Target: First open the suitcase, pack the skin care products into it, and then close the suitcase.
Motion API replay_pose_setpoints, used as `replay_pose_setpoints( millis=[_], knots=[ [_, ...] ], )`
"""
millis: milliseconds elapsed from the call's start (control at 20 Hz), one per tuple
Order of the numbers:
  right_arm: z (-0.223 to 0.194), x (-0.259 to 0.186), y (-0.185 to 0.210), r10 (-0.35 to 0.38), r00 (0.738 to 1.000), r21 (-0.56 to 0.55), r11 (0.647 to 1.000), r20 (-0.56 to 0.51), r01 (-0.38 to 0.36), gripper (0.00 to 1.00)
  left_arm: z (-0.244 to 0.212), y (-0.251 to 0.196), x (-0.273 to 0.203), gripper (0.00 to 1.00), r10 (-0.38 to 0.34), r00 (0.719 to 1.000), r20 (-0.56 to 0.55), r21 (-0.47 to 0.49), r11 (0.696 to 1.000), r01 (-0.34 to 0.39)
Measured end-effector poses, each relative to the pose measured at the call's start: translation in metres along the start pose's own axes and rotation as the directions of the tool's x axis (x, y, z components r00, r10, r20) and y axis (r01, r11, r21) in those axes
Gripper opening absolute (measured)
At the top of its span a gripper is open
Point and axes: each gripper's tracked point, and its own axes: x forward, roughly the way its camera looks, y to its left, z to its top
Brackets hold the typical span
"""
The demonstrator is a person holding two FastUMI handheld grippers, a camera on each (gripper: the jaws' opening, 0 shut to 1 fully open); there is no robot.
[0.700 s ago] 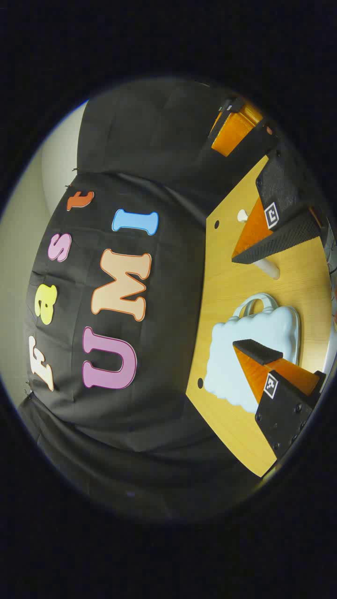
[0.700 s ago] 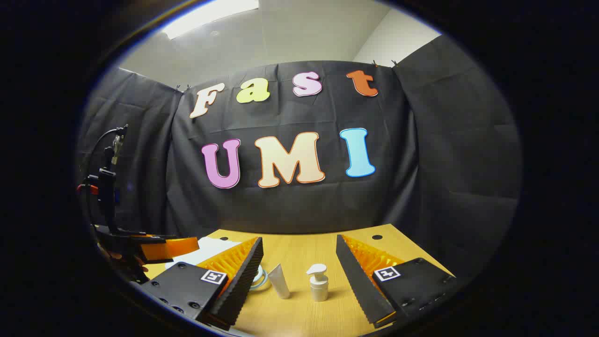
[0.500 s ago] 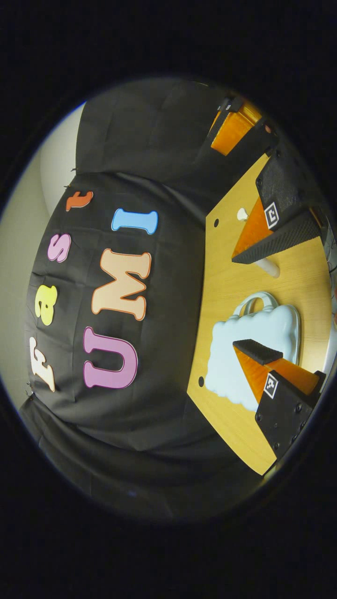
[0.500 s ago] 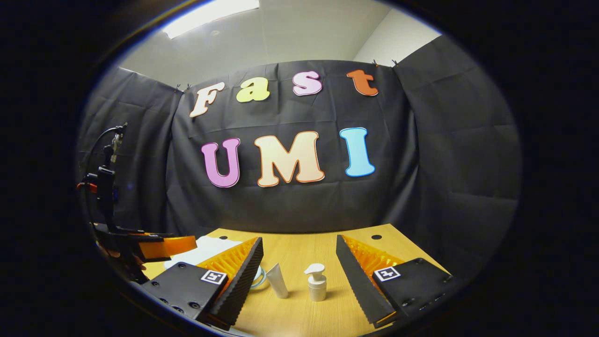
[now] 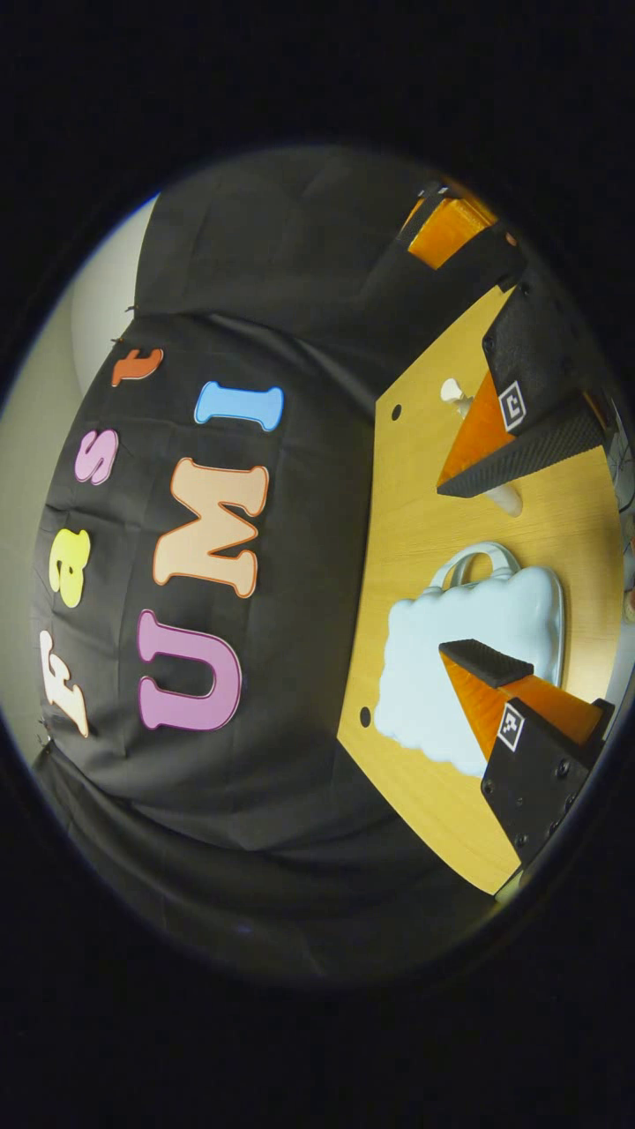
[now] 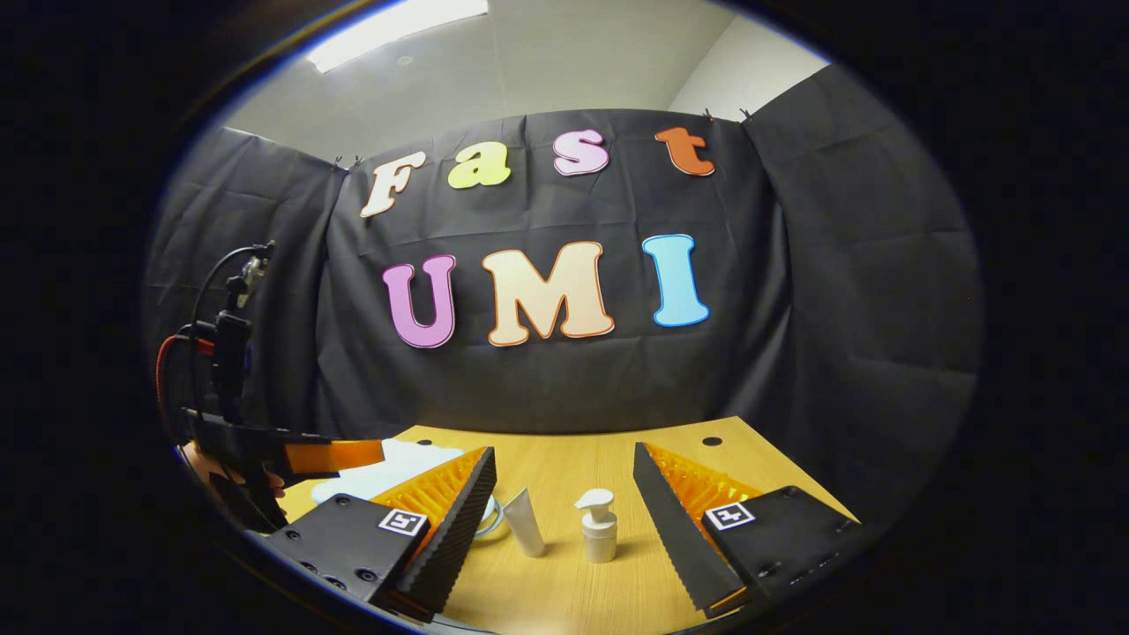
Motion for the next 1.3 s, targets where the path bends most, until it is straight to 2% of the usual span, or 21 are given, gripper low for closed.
replay_pose_setpoints(
  millis=[150, 300, 500, 700, 900, 1050, 1150, 1300],
  knots=[
    [-0.008, 0.001, -0.003, -0.001, 1.0, 0.0, 1.0, -0.022, 0.001, 0.96, -0.009, -0.004, 0.022, 0.96, -0.035, 0.996, -0.085, -0.015, 0.999, 0.034],
    [-0.02, 0.0, -0.008, -0.005, 0.999, 0.007, 1.0, -0.053, 0.005, 0.98, -0.021, -0.011, 0.051, 0.95, -0.079, 0.976, -0.204, -0.042, 0.997, 0.072],
    [-0.03, -0.002, -0.022, -0.03, 0.996, 0.005, 1.0, -0.085, 0.031, 0.98, -0.045, -0.021, 0.084, 0.96, -0.127, 0.916, -0.38, -0.107, 0.99, 0.093],
    [-0.039, -0.005, -0.037, -0.059, 0.992, 0.001, 0.998, -0.111, 0.059, 0.98, -0.061, -0.021, 0.118, 0.95, -0.119, 0.861, -0.494, -0.137, 0.989, 0.058],
    [-0.049, -0.005, -0.051, -0.088, 0.986, 0.006, 0.996, -0.144, 0.09, 0.98, -0.084, -0.028, 0.14, 0.95, -0.113, 0.784, -0.61, -0.133, 0.99, 0.039],
    [-0.054, -0.005, -0.057, -0.098, 0.983, 0.017, 0.995, -0.157, 0.102, 0.98, -0.105, -0.025, 0.153, 0.94, -0.066, 0.707, -0.704, -0.089, 0.996, 0.003],
    [-0.057, -0.004, -0.062, -0.108, 0.98, 0.016, 0.994, -0.165, 0.112, 0.98, -0.116, -0.025, 0.161, 0.89, -0.043, 0.66, -0.75, -0.069, 0.998, -0.014],
    [-0.063, -0.003, -0.07, -0.116, 0.977, 0.029, 0.992, -0.181, 0.123, 0.98, -0.129, -0.023, 0.173, 0.83, -0.005, 0.606, -0.795, -0.036, 0.999, -0.039]
  ],
)
